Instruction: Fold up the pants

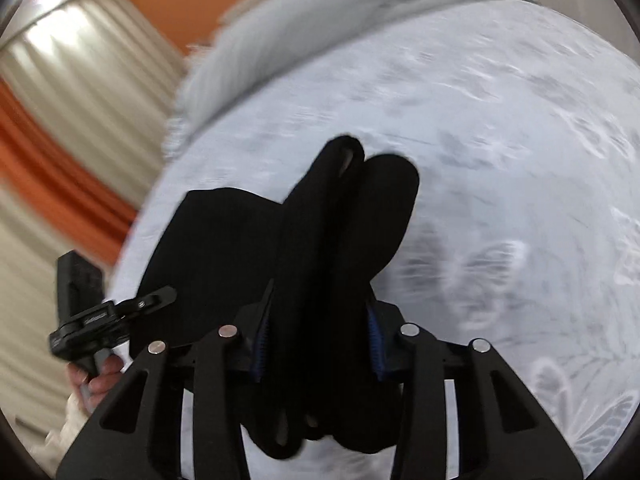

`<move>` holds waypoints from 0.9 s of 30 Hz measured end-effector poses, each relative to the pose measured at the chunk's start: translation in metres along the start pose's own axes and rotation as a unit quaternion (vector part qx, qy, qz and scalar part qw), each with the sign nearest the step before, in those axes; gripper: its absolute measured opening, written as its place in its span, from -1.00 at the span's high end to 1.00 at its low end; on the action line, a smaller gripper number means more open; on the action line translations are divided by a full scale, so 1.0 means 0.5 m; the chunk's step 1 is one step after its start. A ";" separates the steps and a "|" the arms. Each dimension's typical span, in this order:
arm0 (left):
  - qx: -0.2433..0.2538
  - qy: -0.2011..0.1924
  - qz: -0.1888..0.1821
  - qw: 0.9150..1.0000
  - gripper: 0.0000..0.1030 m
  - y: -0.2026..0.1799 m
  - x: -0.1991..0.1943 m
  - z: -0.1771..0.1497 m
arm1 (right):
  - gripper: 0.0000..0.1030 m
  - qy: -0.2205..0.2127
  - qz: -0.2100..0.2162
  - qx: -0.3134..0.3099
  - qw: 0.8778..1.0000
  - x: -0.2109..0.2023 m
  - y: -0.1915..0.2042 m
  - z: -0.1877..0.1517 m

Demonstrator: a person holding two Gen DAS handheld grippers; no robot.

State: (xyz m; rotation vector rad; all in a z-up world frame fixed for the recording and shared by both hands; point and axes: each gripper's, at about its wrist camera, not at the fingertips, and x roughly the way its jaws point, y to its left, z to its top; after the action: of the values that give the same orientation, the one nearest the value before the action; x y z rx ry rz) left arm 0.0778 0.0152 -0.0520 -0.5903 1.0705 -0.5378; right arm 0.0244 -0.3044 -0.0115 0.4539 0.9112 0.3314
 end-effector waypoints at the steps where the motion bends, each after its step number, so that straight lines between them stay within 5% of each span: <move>1: 0.017 -0.015 0.016 1.000 0.34 0.002 -0.041 -0.006 | 0.16 0.010 0.006 -0.006 1.000 0.006 0.012 -0.012; 3: 0.017 -0.014 0.056 0.998 -0.03 0.027 -0.076 -0.010 | -0.19 0.052 -0.027 -0.023 0.998 0.047 0.013 -0.043; 4: 0.004 -0.004 0.077 0.997 -0.12 0.054 -0.081 -0.011 | -0.20 0.070 -0.082 -0.037 0.994 0.071 0.012 -0.059; 6: -0.026 -0.008 0.158 0.987 -0.05 0.113 -0.092 -0.015 | -0.21 0.077 -0.132 -0.052 0.987 0.084 0.014 -0.065; 7: -0.037 -0.027 0.186 0.982 -0.06 0.131 -0.107 -0.017 | -0.21 0.065 -0.115 -0.046 0.990 0.072 0.019 -0.062; 9: -0.043 -0.051 0.174 0.982 -0.13 0.146 -0.143 -0.011 | -0.30 0.026 -0.058 -0.029 0.998 0.045 0.038 -0.047; 10: -0.045 -0.063 0.169 0.983 -0.19 0.145 -0.160 -0.006 | -0.54 0.018 -0.046 -0.031 0.998 0.042 0.050 -0.043; 11: -0.046 -0.075 0.171 0.981 -0.32 0.142 -0.170 -0.006 | -0.74 0.014 -0.048 -0.037 0.998 0.046 0.063 -0.040; 13: -0.038 -0.106 0.185 0.976 -0.40 0.119 -0.184 -0.003 | -0.74 0.029 -0.076 -0.053 0.995 0.093 0.081 -0.035; 16: 0.001 -0.124 0.219 0.968 -0.42 0.083 -0.187 0.007 | 0.32 0.087 -0.073 -0.061 0.992 0.197 0.102 -0.047; 18: 0.034 -0.137 0.249 0.958 -0.47 0.067 -0.191 -0.005 | 0.61 0.077 -0.086 -0.083 0.990 0.209 0.133 -0.048; 19: 0.045 -0.144 0.262 0.953 -0.47 0.060 -0.188 0.000 | 0.71 0.068 -0.059 -0.088 0.992 0.193 0.164 -0.042; 22: 0.061 -0.167 0.273 0.945 -0.49 0.034 -0.198 0.003 | 0.73 0.000 0.024 -0.116 0.993 0.107 0.259 -0.010; 25: 0.080 -0.179 0.283 0.939 -0.67 0.019 -0.192 0.003 | 0.71 -0.009 -0.029 -0.137 0.990 0.101 0.247 -0.015; 27: 0.095 -0.162 0.295 0.937 -0.68 0.019 -0.164 -0.002 | 0.60 0.055 -0.124 -0.102 0.985 0.172 0.152 -0.040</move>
State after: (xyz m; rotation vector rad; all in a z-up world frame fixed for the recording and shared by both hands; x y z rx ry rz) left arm 0.0468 0.0766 -0.0059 -0.1548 0.8133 -0.0102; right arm 0.0509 -0.1948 -0.0418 0.1315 1.0184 0.2199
